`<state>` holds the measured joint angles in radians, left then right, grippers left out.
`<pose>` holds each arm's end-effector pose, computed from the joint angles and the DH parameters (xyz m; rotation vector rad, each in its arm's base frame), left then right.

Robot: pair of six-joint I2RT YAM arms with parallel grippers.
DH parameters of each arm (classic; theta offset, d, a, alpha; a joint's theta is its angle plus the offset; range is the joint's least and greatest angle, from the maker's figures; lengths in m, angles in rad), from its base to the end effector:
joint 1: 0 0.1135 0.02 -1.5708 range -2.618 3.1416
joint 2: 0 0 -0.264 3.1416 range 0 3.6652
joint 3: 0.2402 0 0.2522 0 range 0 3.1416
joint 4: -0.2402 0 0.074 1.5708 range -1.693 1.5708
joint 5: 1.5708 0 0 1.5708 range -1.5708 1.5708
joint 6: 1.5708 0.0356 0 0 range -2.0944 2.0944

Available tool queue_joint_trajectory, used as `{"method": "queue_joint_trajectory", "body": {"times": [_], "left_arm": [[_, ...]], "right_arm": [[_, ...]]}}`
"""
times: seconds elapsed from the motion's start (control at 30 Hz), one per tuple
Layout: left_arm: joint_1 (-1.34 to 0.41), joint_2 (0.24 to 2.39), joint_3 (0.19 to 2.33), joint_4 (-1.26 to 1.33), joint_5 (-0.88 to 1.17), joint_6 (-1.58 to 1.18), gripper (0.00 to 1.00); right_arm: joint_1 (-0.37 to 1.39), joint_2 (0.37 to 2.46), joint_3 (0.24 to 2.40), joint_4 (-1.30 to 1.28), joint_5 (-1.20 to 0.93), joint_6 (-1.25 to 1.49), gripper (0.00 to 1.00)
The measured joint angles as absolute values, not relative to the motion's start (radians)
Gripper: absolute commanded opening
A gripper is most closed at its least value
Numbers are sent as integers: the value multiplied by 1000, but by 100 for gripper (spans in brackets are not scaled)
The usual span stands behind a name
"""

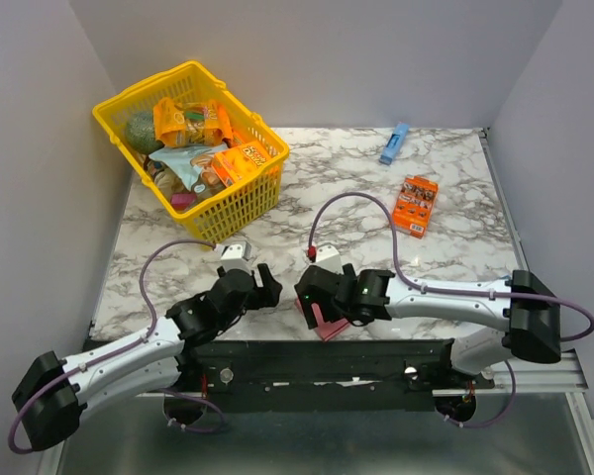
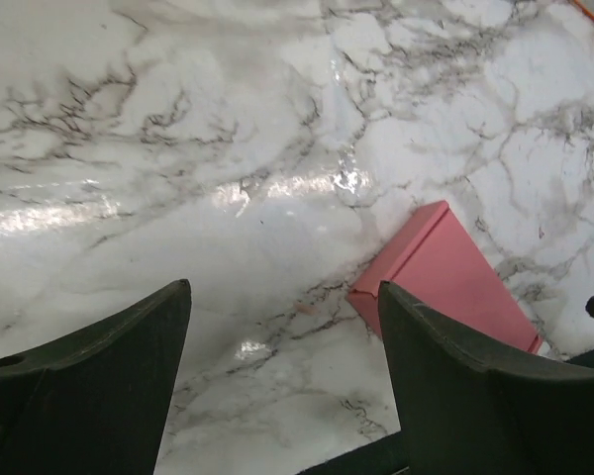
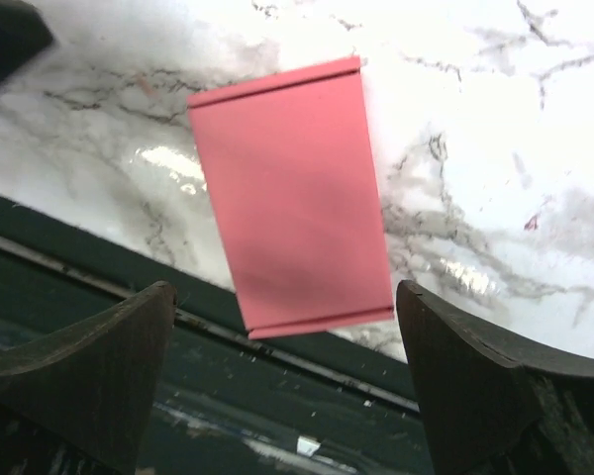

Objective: Fold the paper box

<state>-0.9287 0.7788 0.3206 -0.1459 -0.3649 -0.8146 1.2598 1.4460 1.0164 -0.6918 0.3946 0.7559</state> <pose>0.1099 -0.1258 0.1835 -0.0867 2.1939 -0.6185 0.0991 0.2636 0.2317 -0.5260 2.5137 0.2222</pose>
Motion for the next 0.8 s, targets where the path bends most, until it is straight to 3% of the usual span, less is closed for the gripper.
{"method": "queue_joint_trajectory", "body": {"times": [0.17, 0.6, 0.8], "left_arm": [[-818, 733, 337, -162, -320, -738, 86], [-762, 755, 386, -186, -253, -654, 89], [-745, 771, 443, -208, -246, -628, 89]], "right_arm": [[1227, 1526, 1012, -612, 375, 657, 100], [1203, 1687, 1024, -573, 347, 543, 100], [1171, 1721, 1041, -572, 342, 553, 84]]}}
